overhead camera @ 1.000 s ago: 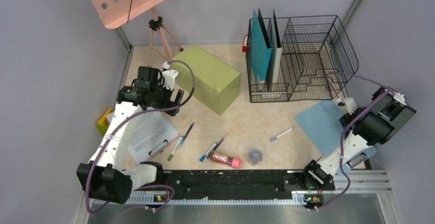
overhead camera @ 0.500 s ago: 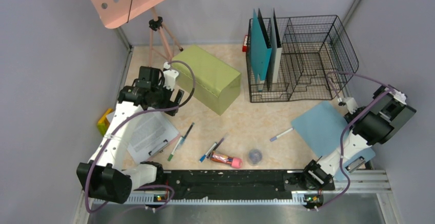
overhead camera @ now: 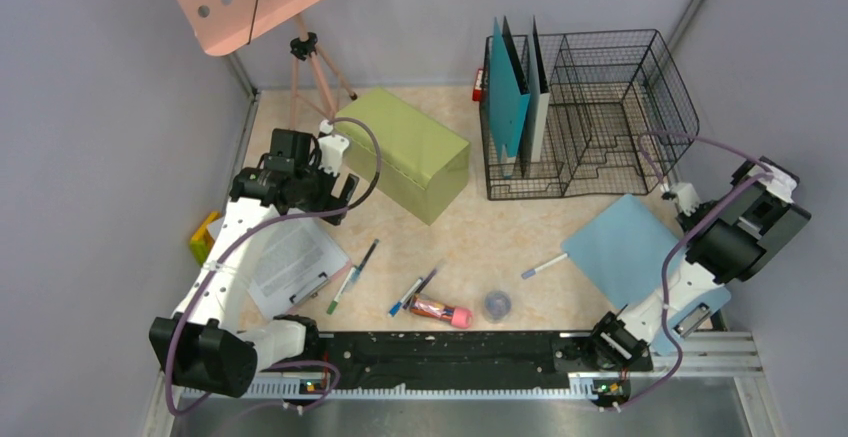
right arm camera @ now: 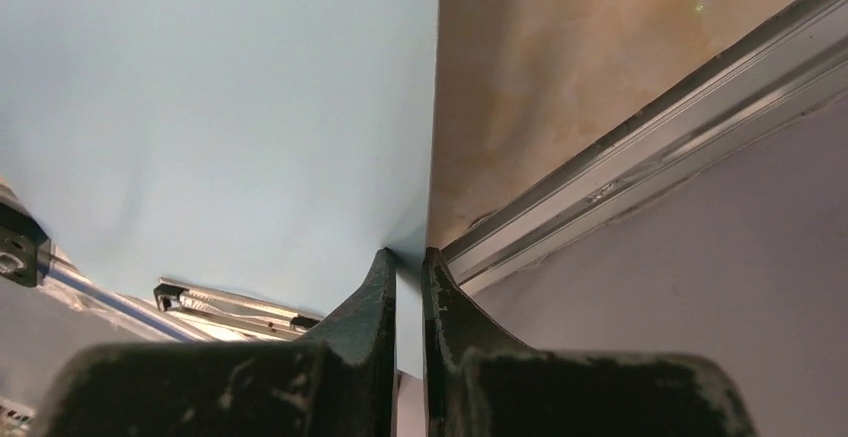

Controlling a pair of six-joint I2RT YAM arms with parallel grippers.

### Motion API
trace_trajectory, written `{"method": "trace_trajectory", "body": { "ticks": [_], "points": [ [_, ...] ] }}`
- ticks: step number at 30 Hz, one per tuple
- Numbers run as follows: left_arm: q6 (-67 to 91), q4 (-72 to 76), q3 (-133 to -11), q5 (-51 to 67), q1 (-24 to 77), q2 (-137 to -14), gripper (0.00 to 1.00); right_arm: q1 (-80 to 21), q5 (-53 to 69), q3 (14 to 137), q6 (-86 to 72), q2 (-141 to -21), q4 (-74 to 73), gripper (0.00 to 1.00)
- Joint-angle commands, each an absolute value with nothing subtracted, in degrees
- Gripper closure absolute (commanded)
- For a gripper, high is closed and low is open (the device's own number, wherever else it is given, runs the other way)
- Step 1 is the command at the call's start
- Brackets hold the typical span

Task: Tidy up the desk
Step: Pick up the folder from the corner of the board.

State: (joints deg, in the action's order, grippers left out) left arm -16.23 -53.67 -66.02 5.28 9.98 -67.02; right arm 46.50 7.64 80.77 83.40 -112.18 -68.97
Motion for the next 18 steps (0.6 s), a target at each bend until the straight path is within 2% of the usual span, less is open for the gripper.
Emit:
{"method": "trace_trajectory", "body": {
  "ticks": [1,8,18],
  "points": [
    [-17.1,-50.9,-66.9,5.2,10.4,-67.2,0.03,47.1,10.6,84.6,83.7,-108.7,-71.9,1.00],
    [-17.8,-50.2,-68.2,5.3,10.4,-68.3,0.04,47.0,12.9,90.9,85.1,-105.6,-79.2,1.00],
    [-18.4,-49.9,-72.6,6.6,11.1,-70.9,0.03,46.9,12.1,93.8,89.6,-95.7,-86.1,1.00]
  ]
}}
